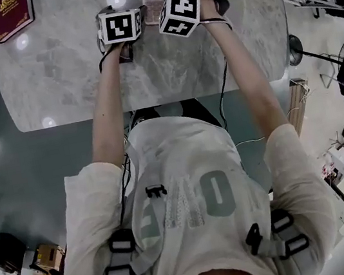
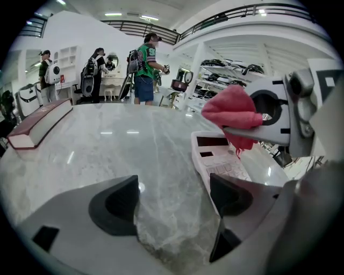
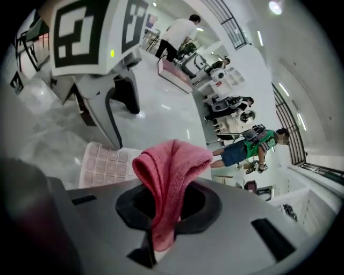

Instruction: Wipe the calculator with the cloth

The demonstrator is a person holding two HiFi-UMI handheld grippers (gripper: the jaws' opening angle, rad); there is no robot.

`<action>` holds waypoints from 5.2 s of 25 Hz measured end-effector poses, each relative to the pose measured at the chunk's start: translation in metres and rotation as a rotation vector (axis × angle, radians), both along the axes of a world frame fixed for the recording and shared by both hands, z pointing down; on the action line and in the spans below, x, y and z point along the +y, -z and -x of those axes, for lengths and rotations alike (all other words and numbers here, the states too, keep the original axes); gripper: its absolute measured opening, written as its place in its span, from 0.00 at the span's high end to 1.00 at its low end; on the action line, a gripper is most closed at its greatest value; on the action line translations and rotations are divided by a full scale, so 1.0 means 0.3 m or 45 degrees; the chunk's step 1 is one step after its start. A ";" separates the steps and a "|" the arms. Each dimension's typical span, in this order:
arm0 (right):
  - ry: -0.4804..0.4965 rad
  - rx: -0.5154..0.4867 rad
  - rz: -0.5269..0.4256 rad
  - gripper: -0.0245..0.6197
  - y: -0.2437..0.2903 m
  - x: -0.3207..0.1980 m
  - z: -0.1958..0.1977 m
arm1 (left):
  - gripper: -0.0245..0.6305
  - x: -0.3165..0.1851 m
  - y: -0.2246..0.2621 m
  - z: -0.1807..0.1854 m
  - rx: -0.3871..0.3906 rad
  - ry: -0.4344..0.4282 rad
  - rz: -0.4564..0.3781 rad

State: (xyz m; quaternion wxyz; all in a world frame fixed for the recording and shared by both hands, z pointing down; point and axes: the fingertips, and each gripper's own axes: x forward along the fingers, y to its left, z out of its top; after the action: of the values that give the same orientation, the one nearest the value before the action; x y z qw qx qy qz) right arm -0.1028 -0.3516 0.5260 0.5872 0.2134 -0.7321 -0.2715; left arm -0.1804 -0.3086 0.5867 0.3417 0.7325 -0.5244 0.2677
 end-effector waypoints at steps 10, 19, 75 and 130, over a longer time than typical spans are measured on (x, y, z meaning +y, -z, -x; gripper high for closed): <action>-0.003 0.170 0.014 0.88 -0.115 -0.039 0.046 | 0.32 -0.007 -0.016 -0.003 0.017 -0.012 -0.015; 0.039 0.213 0.052 0.88 -0.150 0.009 0.040 | 0.32 -0.010 -0.006 0.001 0.010 -0.007 -0.020; -0.026 0.186 0.017 0.88 -0.016 0.015 -0.115 | 0.32 -0.001 -0.013 0.009 -0.005 -0.003 0.001; 0.063 0.290 0.175 0.88 -0.222 0.354 -0.183 | 0.32 0.002 -0.010 0.002 -0.006 0.004 0.012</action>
State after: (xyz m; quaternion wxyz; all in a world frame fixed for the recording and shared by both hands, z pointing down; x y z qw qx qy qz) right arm -0.0480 -0.2455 0.5927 0.6728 0.1225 -0.6827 -0.2576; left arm -0.1809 -0.3080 0.5895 0.3443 0.7294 -0.5251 0.2715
